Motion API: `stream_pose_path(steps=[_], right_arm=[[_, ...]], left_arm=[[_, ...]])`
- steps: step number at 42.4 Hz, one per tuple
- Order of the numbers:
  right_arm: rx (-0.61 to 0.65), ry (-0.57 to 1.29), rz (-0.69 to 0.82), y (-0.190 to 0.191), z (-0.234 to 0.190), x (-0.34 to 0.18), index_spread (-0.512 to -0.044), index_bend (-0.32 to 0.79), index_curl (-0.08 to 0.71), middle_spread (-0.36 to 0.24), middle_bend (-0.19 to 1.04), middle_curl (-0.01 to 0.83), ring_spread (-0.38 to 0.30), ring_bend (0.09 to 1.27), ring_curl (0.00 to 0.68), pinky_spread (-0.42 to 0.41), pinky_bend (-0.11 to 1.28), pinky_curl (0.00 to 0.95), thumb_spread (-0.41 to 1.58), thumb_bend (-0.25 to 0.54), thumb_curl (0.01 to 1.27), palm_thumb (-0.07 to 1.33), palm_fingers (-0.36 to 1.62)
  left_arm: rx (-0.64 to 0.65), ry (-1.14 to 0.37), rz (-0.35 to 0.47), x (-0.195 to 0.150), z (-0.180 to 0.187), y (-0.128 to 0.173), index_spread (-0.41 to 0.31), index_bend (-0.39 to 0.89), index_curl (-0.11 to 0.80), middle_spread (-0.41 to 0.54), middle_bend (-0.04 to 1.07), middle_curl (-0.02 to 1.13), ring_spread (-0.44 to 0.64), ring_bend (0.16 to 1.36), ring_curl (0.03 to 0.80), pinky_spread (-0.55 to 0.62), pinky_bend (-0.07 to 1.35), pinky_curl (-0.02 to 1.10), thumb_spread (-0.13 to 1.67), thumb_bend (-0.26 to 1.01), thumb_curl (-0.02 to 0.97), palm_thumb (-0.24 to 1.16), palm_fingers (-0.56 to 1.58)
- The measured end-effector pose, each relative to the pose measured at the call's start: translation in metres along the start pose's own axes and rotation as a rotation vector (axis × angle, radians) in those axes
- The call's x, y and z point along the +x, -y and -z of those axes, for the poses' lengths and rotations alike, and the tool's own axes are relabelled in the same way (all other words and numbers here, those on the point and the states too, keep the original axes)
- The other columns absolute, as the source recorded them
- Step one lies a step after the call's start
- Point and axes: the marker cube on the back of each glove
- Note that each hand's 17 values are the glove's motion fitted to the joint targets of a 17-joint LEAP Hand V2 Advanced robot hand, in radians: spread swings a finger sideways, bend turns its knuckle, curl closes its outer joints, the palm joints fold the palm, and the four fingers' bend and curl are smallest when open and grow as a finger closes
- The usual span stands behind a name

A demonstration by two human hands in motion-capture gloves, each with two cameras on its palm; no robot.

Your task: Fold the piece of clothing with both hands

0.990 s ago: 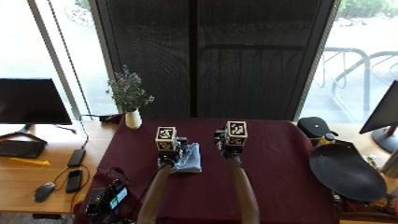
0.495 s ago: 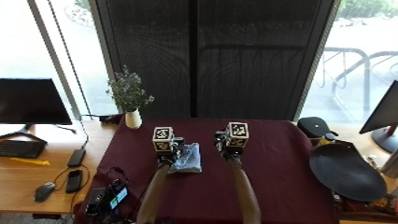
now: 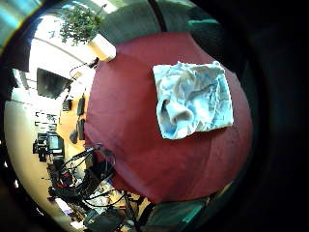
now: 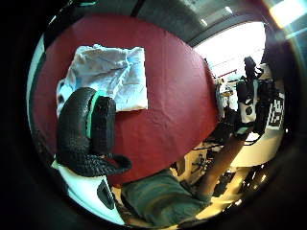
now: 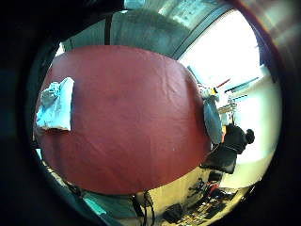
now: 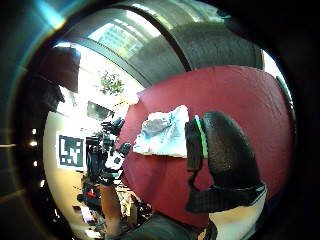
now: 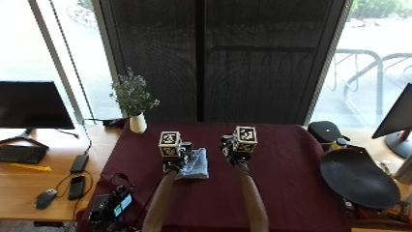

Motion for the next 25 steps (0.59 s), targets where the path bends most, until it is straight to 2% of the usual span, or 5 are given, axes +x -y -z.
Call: stream_pose_path(steps=[2,8,19,25], right_arm=[[-0.058,0.037,-0.002,-0.008,-0.003,-0.005,-0.373,0.19,0.391,0.023,0.14,0.250,0.152,0.20,0.297,0.285,0.52,0.366,1.37,-0.008,0.34,0.56,0.17],[-0.089,0.045,0.004,-0.017,0.004,-0.009,-0.374,0.19,0.396,0.024,0.15,0.247,0.155,0.19,0.294,0.284,0.53,0.364,1.36,-0.009,0.35,0.57,0.17],[-0.093,-0.012,0.000,-0.021,0.005,-0.008,-0.378,0.20,0.402,0.019,0.15,0.240,0.162,0.18,0.286,0.283,0.56,0.367,1.34,-0.014,0.35,0.57,0.18],[-0.067,-0.012,0.008,-0.015,-0.002,-0.011,-0.383,0.20,0.402,0.015,0.16,0.244,0.157,0.18,0.280,0.282,0.56,0.365,1.30,-0.015,0.36,0.57,0.19]], left_arm=[[0.004,-0.005,-0.010,0.001,-0.001,0.001,-0.127,0.12,0.290,-0.102,0.20,0.44,0.07,0.56,0.340,0.32,0.32,0.38,1.32,-0.01,0.290,0.39,0.44],[0.009,0.002,-0.024,0.003,-0.002,0.002,-0.128,0.13,0.290,-0.102,0.20,0.44,0.07,0.56,0.340,0.32,0.32,0.38,1.32,-0.01,0.293,0.40,0.44],[0.009,0.046,0.020,0.003,0.003,-0.005,-0.128,0.13,0.290,-0.102,0.20,0.44,0.07,0.56,0.339,0.32,0.32,0.38,1.32,-0.01,0.296,0.40,0.44],[0.010,0.031,-0.005,0.004,0.004,-0.006,-0.128,0.13,0.290,-0.102,0.20,0.44,0.07,0.56,0.339,0.32,0.31,0.39,1.32,-0.01,0.297,0.40,0.44]])
